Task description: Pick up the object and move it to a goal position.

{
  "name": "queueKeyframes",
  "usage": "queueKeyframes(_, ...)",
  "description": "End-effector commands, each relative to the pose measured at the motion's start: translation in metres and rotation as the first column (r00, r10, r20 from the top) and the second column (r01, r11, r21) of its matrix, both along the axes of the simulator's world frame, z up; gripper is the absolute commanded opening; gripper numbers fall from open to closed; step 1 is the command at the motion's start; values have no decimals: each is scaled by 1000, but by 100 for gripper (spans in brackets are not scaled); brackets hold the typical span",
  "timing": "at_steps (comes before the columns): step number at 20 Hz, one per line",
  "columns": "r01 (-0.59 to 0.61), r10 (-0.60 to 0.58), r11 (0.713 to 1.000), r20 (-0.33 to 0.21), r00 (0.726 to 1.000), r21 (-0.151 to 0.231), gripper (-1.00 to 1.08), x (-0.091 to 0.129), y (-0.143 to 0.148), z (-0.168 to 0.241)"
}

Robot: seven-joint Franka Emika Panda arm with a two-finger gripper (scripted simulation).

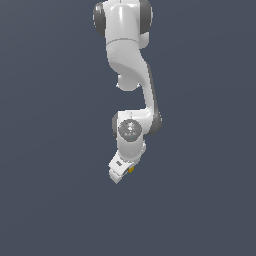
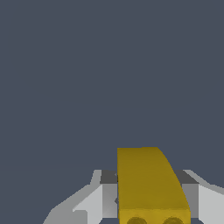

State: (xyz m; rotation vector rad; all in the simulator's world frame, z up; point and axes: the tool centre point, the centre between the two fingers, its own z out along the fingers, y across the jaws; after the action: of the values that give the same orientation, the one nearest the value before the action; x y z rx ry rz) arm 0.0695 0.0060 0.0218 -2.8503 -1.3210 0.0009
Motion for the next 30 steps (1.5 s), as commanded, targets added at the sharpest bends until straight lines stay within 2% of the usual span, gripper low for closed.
queueKeyframes(1, 0, 0, 1000, 1, 1000, 0, -100, 0, 0, 0)
queueKeyframes(9, 0, 0, 1000, 0, 1000, 0, -100, -1, -1, 7)
queueKeyframes(16, 0, 0, 1000, 0, 1000, -1, -100, -7, -5, 39)
queueKeyframes(22, 0, 0, 1000, 0, 1000, -1, -100, -15, -12, 90)
queueKeyframes(30, -1, 1, 1000, 0, 1000, -1, -100, -30, -23, 185)
